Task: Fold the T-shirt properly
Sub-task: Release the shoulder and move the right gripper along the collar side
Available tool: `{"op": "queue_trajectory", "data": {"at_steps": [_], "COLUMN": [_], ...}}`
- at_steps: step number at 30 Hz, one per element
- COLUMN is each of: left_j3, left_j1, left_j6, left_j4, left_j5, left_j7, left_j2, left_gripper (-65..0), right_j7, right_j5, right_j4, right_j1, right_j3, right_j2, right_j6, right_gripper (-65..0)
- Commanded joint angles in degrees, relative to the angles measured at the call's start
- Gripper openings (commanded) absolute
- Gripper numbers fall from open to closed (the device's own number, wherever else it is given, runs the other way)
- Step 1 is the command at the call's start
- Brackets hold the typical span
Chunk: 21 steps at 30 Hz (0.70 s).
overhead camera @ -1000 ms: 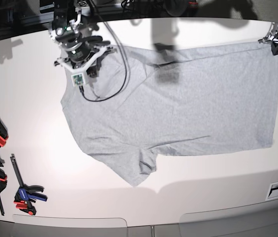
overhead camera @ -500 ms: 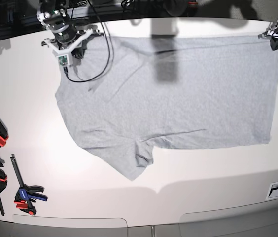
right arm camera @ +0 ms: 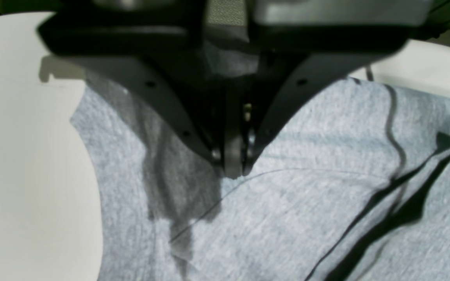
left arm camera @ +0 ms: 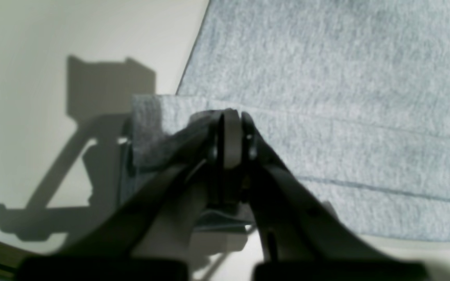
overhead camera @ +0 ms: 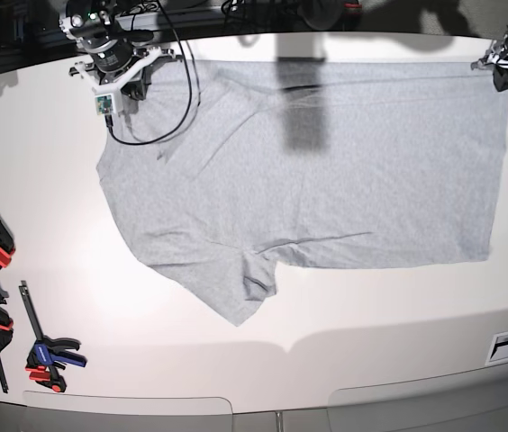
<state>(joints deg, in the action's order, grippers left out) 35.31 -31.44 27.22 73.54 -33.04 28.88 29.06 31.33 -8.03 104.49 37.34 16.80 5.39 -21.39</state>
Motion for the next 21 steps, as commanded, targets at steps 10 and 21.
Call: {"op": "queue_trajectory", "data": {"at_steps": [10, 21], "left_j3": [-0.42, -0.42], "left_j1": [-2.03, -1.97], "left_j6": [-0.50, -0.50], "left_j4": [-0.28, 7.58], "left_j5": [2.89, -0.59], "left_j7": [5.79, 4.74], "left_j2": [-0.15, -0.15], "left_gripper": [-65.0, -65.0], "right_j7": [3.41, 1.77], "right_j5": [1.40, 1.40], "right_j4": [2.47, 7.76], "right_j1": [2.58, 2.58], "right_j3": [0.55, 0.55], "right_j2": [0.31, 0.31], "right_j6": [0.81, 0.87], "right_gripper": [-65.0, -65.0]}}
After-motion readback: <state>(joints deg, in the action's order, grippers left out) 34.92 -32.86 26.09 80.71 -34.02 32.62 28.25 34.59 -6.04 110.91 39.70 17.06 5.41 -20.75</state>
